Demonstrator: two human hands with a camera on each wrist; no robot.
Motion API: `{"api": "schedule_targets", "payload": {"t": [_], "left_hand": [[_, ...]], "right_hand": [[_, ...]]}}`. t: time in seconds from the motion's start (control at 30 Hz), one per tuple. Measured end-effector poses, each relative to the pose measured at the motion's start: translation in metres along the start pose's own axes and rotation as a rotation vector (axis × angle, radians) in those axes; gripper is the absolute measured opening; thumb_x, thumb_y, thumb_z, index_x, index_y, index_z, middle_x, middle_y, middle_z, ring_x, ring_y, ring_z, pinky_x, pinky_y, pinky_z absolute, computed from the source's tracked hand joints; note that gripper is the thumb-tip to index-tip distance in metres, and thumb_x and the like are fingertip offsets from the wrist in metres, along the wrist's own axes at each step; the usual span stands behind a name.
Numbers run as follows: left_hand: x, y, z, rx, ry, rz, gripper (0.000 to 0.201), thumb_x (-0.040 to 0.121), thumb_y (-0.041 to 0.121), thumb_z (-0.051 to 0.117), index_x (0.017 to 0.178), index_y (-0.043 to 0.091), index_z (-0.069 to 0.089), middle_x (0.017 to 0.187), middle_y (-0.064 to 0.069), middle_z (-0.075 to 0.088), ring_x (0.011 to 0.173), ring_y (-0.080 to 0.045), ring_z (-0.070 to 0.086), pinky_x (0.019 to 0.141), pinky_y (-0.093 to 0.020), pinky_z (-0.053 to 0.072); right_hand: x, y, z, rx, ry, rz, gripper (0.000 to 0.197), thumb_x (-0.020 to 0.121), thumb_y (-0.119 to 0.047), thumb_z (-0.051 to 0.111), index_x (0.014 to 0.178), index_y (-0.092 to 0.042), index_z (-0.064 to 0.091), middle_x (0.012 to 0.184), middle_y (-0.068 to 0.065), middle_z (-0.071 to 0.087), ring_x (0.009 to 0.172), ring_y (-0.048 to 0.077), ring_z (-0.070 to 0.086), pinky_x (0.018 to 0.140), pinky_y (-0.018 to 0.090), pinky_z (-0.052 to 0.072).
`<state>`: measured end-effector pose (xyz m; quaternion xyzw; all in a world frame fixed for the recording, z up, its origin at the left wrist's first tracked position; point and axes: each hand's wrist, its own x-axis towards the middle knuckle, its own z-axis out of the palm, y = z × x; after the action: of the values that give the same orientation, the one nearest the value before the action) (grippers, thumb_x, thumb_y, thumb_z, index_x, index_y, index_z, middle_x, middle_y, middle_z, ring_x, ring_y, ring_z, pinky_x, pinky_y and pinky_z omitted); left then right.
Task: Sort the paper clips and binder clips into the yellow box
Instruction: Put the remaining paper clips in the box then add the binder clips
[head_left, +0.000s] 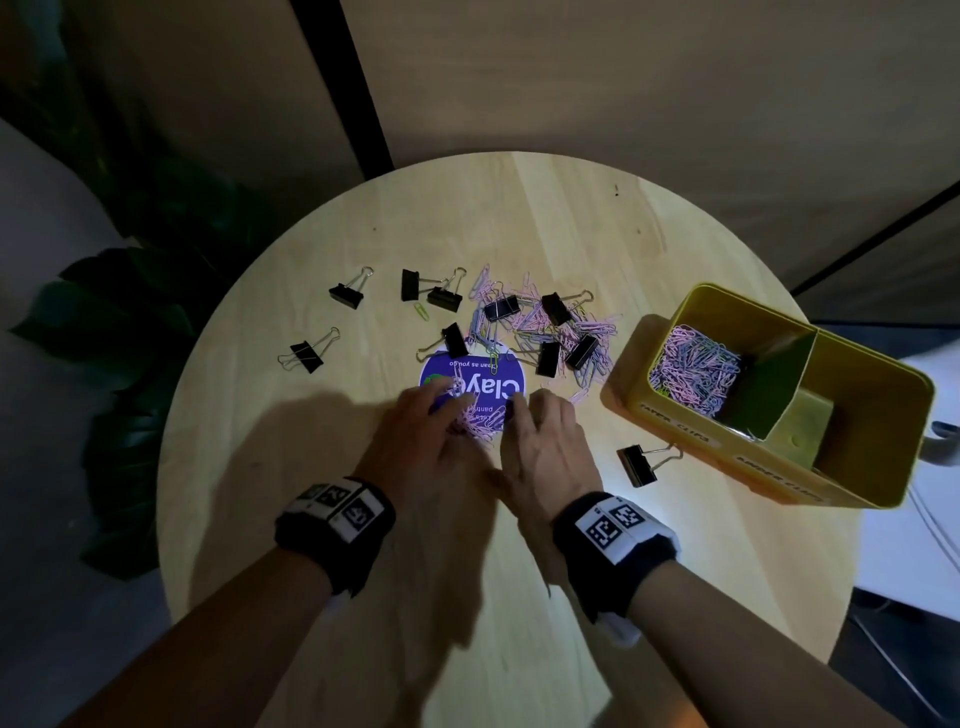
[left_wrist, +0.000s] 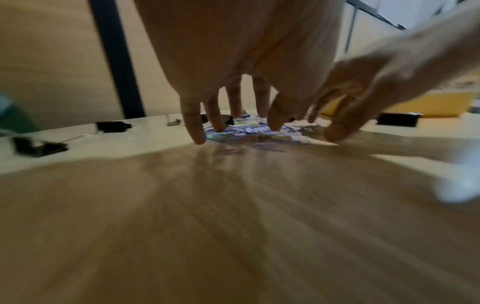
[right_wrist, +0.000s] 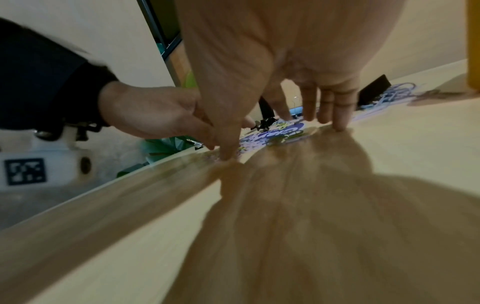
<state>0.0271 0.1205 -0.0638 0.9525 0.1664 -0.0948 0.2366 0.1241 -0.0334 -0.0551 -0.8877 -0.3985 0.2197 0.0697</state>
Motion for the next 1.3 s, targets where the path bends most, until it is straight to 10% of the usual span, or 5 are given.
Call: {"api": "schedule_targets", "payload": {"t": [0.33,0.6,0.83,1.13,1.3], "left_hand": [[0.008,0.031,0.017,-0.109,-0.136,-0.183,0.031,0.085,0.011,0.055,0.116,0.006,0.056,0.119,-0.015,0.049,0.11,-0.031,0.048,0.098,-0.035,0.036],[-0.012,0.014,0.009,-0.135,-0.087,0.041,0.029,0.077,0.03,0.044,0.079,0.008,0.064,0.084,-0.009,0.065,0.081,-0.027,0.06,0.072,-0.023,0.036],[-0.017,0.028,0.0,-0.195,-0.003,-0.123,0.01,0.078,0.01,0.062,0.087,0.01,0.065,0.087,-0.009,0.066,0.086,-0.024,0.06,0.075,-0.026,0.041],[-0.003,0.033,-0.031,-0.573,0.283,-0.254,0.039,0.057,0.046,0.073,0.07,0.009,0.071,0.067,-0.001,0.07,0.061,-0.003,0.064,0.059,-0.01,0.048],[0.031,0.092,-0.064,-0.833,0.129,-0.28,0.019,0.069,-0.001,0.075,0.072,0.016,0.068,0.077,-0.007,0.074,0.069,-0.015,0.069,0.068,-0.028,0.056]], "right_hand": [[0.024,-0.021,0.009,0.09,-0.148,-0.065,0.032,0.089,-0.015,0.055,0.12,-0.006,0.057,0.116,0.016,0.05,0.108,0.033,0.049,0.092,0.038,0.046],[0.012,-0.013,0.004,0.096,-0.147,-0.232,0.026,0.089,-0.022,0.052,0.108,-0.016,0.068,0.101,0.011,0.063,0.095,0.03,0.059,0.081,0.032,0.047],[0.009,0.002,-0.001,0.122,-0.11,-0.243,0.016,0.088,-0.016,0.059,0.102,-0.011,0.065,0.103,0.01,0.063,0.097,0.029,0.061,0.086,0.034,0.05],[-0.018,0.037,-0.059,0.641,0.215,-0.02,0.025,0.089,-0.028,0.065,0.074,-0.008,0.065,0.076,0.007,0.066,0.069,0.022,0.061,0.066,0.032,0.049],[-0.036,0.065,-0.111,0.819,0.407,0.085,0.017,0.085,-0.027,0.07,0.069,-0.021,0.068,0.063,-0.001,0.067,0.062,0.017,0.064,0.066,0.031,0.051]]}}
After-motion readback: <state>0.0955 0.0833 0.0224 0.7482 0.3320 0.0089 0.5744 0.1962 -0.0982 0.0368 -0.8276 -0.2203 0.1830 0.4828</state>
